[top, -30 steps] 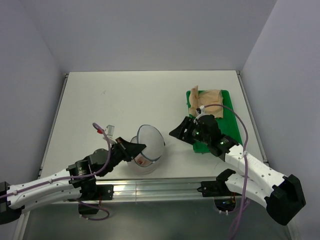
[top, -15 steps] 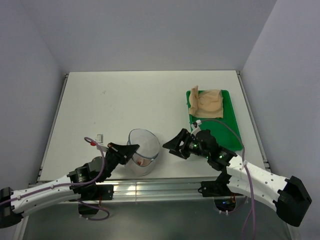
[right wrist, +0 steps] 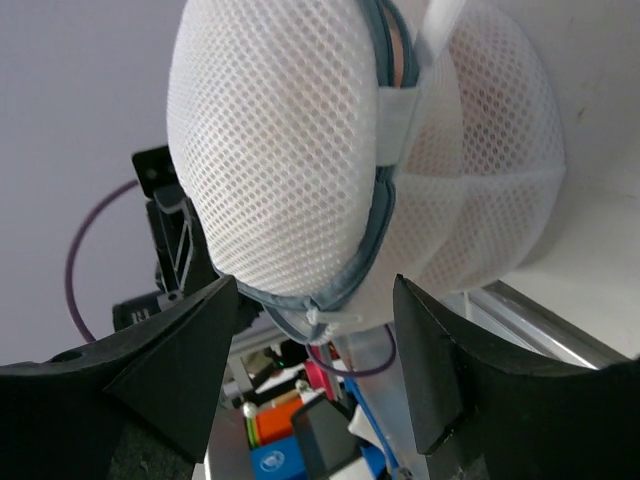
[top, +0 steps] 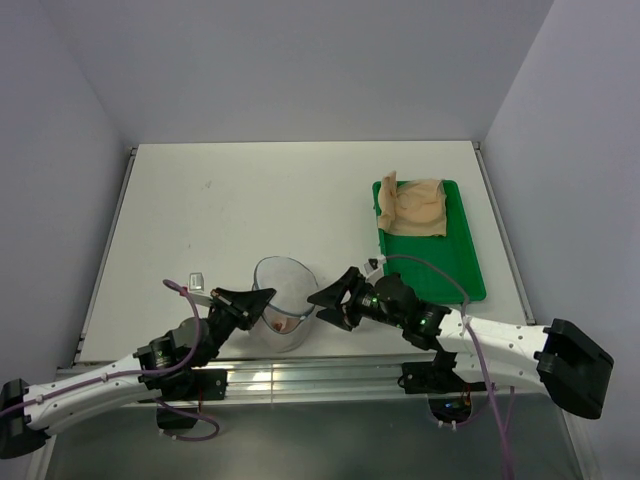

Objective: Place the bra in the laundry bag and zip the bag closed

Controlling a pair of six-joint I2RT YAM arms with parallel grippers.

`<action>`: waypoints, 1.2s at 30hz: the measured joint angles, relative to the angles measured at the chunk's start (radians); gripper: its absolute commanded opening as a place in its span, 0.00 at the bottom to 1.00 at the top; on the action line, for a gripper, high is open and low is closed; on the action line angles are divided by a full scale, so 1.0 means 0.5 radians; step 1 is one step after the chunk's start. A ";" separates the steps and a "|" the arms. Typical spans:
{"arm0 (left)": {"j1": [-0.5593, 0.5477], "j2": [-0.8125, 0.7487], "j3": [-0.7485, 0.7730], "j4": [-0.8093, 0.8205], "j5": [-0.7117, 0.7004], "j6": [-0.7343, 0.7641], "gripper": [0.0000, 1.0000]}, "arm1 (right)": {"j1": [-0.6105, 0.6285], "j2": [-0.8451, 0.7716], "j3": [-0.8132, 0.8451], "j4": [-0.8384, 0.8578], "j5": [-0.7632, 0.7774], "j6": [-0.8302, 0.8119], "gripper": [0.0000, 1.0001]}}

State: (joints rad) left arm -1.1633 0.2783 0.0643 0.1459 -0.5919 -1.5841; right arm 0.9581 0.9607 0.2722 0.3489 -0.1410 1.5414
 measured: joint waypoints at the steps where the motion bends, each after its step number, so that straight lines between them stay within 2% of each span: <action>1: 0.000 0.000 -0.004 0.003 0.001 -0.005 0.00 | 0.000 0.008 -0.008 0.030 0.019 0.022 0.70; 9: 0.000 -0.067 -0.024 -0.018 0.037 -0.037 0.00 | 0.024 0.300 -0.014 0.309 0.089 0.169 0.67; 15: 0.000 -0.156 -0.024 -0.085 0.039 -0.051 0.00 | 0.056 0.315 -0.037 0.384 0.138 0.233 0.62; 21: 0.000 -0.159 -0.024 -0.115 0.047 -0.068 0.00 | 0.056 0.313 -0.037 0.404 0.185 0.253 0.36; 34: 0.008 -0.154 -0.012 -0.214 0.040 -0.046 0.00 | 0.056 0.341 -0.031 0.425 0.233 0.252 0.07; 36: 0.007 -0.102 0.069 -0.388 0.036 0.015 0.08 | 0.056 0.314 -0.013 0.358 0.253 0.224 0.00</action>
State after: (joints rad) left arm -1.1599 0.2272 0.0990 -0.0483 -0.5739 -1.5764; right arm 0.9859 1.1175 0.2657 0.5278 -0.0147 1.6535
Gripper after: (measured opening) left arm 0.052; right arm 0.117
